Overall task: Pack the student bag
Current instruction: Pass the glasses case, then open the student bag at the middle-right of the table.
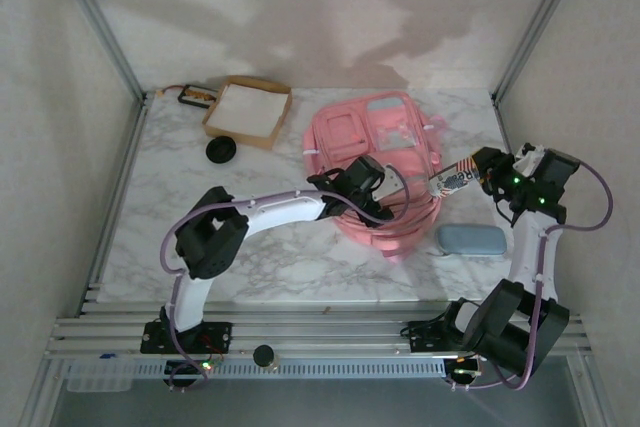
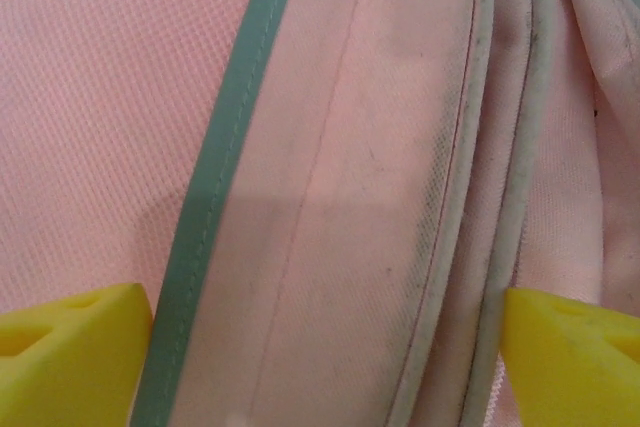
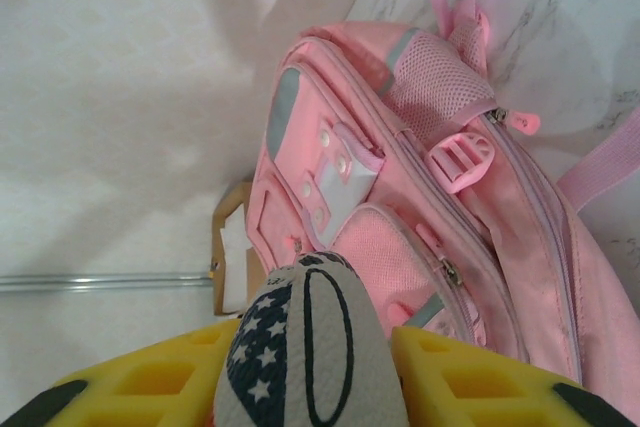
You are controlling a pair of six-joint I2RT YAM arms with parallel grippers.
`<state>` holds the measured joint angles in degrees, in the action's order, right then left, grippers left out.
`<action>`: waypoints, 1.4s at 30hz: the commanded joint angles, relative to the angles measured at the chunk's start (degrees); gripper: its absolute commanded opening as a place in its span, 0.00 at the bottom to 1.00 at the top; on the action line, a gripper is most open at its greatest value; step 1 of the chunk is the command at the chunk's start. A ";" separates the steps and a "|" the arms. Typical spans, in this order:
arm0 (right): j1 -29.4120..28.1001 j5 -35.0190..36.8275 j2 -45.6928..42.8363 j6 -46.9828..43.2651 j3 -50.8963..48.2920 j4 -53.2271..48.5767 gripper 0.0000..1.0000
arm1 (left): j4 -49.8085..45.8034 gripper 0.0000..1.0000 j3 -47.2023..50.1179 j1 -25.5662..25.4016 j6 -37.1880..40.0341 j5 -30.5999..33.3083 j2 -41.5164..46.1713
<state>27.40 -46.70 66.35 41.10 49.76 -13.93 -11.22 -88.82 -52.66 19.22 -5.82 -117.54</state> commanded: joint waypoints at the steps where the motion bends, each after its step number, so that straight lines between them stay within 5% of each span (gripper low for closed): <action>1: 0.29 -1.70 -1.05 -0.52 -1.47 2.06 0.35 | 0.07 0.80 -4.31 1.32 2.40 5.02 -2.14; 8: 0.22 -1.32 -1.00 -1.19 -1.94 1.79 0.34 | -4.03 0.38 -11.41 2.91 3.61 2.81 -6.70; 11: 0.30 -0.62 -1.22 -2.07 -2.08 0.90 0.34 | -5.79 0.31 -12.85 2.92 3.67 1.87 -6.89; 13: 0.29 -0.07 -1.35 -2.51 -2.40 0.82 0.34 | -6.87 0.34 -13.22 2.77 2.71 0.73 -6.00; 16: 0.31 -0.06 -0.92 -2.39 -3.22 1.46 0.34 | -7.50 0.55 -12.10 1.68 1.66 -0.54 -2.96; 24: 0.30 -0.05 -0.11 -1.72 -4.30 3.50 0.35 | -6.40 0.90 -8.14 -0.16 2.61 -2.25 -0.86; 35: 0.30 -0.13 0.37 -1.95 -4.75 3.85 0.35 | -10.23 0.94 -15.40 -0.34 5.07 1.95 -9.06; 42: 0.29 -0.13 0.44 -1.72 -5.20 4.27 0.35 | -9.62 0.70 -20.04 1.55 4.95 1.72 -10.43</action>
<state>27.40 -46.30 66.76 39.64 45.41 -11.42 -19.90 -104.75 -52.18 23.64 -5.06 -127.39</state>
